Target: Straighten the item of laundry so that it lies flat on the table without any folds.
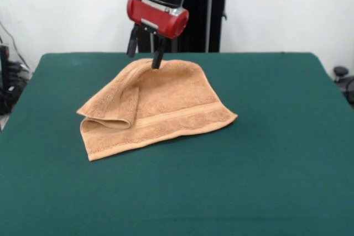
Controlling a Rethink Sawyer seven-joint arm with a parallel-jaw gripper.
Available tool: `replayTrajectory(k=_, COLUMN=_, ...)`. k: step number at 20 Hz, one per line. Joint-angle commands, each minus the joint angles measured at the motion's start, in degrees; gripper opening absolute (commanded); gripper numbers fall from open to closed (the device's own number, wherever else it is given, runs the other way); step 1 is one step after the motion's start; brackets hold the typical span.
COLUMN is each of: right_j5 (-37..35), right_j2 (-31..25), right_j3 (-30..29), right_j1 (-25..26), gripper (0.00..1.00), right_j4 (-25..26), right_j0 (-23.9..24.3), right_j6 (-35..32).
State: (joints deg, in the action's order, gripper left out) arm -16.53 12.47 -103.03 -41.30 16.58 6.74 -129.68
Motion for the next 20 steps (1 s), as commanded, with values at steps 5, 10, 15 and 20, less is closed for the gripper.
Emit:
replayTrajectory(k=5, right_j5=5.1, right_j2=-2.1, right_j3=-0.8, right_j1=4.9, gripper=1.0, right_j4=-4.2, right_j0=-2.8, right_j6=-10.3)
replayTrajectory(k=10, right_j5=5.6, right_j2=-2.4, right_j3=-0.5, right_j1=5.8, gripper=1.0, right_j4=-5.3, right_j0=-3.4, right_j6=-10.1)
replayTrajectory(k=15, right_j5=6.4, right_j2=-2.5, right_j3=-0.4, right_j1=6.4, gripper=1.0, right_j4=-5.7, right_j0=-3.5, right_j6=-9.6)
replayTrajectory(k=20, right_j5=10.3, right_j2=-3.0, right_j3=-0.2, right_j1=9.4, gripper=1.0, right_j4=-7.4, right_j0=-3.9, right_j6=-11.4)
